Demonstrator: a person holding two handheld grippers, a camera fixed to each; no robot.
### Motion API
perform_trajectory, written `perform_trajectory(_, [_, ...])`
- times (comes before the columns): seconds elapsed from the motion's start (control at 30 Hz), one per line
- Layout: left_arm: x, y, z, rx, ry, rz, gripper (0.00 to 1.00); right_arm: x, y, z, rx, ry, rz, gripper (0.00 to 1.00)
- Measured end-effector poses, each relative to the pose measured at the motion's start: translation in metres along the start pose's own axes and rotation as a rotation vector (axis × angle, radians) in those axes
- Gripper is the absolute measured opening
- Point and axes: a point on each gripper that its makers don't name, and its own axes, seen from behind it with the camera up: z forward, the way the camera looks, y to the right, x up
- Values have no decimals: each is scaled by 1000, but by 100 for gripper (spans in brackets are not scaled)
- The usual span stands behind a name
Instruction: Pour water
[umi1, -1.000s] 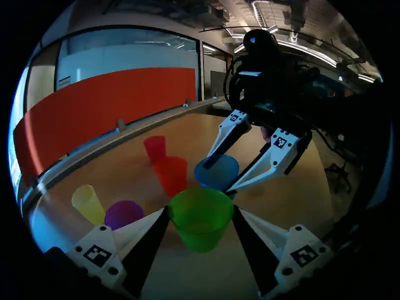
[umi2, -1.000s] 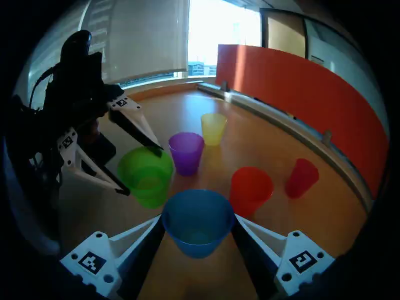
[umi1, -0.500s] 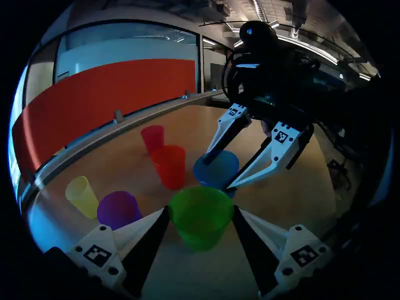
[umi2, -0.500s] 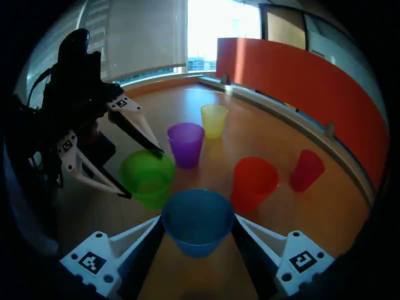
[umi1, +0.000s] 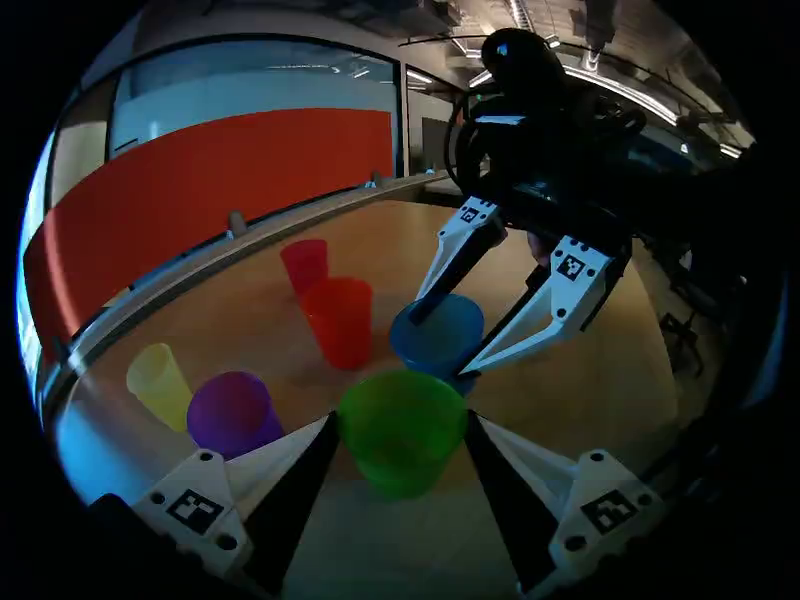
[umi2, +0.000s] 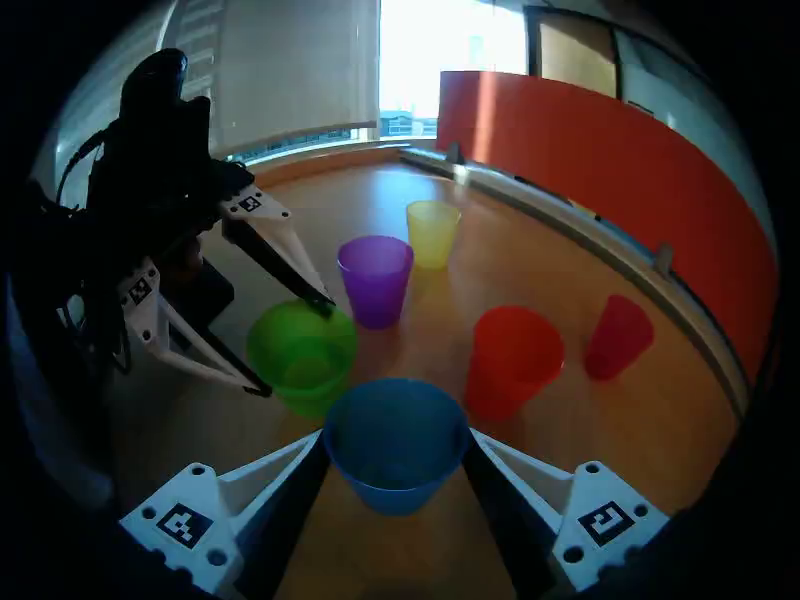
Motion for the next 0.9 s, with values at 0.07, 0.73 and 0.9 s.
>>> perform_trajectory(0.07, [-1, 0, 1, -1, -3, 0, 89, -1, 0, 0, 2, -2, 1, 92])
perform_trajectory(0.73, [-8, -2, 1, 5, -2, -15, 89, -8, -3, -3, 3, -13, 1, 92])
perform_trajectory(0.9, [-9, -3, 0, 9, -1, -23, 89, -10, -4, -4, 0, -16, -3, 93])
